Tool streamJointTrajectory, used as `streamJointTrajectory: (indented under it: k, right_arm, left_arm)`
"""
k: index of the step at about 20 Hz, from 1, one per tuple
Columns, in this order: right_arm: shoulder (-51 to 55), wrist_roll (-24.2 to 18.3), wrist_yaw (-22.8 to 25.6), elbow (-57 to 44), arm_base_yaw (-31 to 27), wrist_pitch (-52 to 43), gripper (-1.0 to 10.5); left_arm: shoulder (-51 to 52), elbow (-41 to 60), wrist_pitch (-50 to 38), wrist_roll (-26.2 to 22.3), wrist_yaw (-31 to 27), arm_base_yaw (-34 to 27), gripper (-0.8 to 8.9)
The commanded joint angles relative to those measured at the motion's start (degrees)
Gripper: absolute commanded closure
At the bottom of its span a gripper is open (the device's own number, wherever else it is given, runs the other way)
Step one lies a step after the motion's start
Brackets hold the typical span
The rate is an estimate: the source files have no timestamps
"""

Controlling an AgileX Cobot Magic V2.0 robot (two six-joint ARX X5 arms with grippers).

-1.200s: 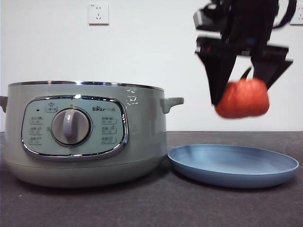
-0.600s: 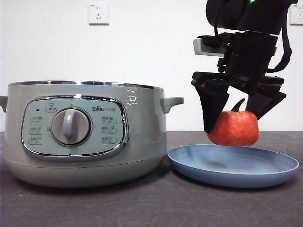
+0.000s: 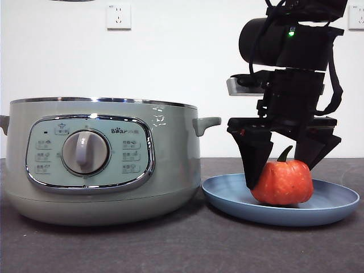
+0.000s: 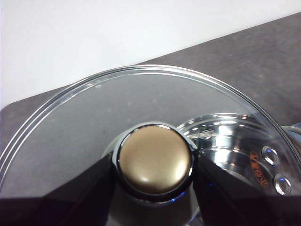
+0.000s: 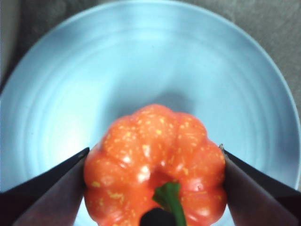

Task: Take the pumpkin out from the steamer,put the pumpkin in the blue plate,close the lid

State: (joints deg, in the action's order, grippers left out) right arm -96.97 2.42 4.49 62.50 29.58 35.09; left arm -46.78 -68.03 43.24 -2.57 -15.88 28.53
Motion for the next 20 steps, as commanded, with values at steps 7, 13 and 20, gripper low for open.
streamJointTrajectory:
  k: [7,13,20]
  right_arm:
    - [0.7,0.52,0.11,-0.48,0.0,0.5,4.4]
    - [11.08,0.76,0.09,-0.48,0.04,0.74,4.4]
    - [29.38,0.79,0.39,-0.48,0.02,0.94,4.4]
  left_arm:
    - [0.46,-0.7,-2.91,-0.46,2.8,0.02,8.22]
    - [-1.92,-0.7,-3.04,-0.42,5.31,0.02,8.22]
    - [-11.87,-0.7,-6.19,-0.13,14.19,0.02,8.22]
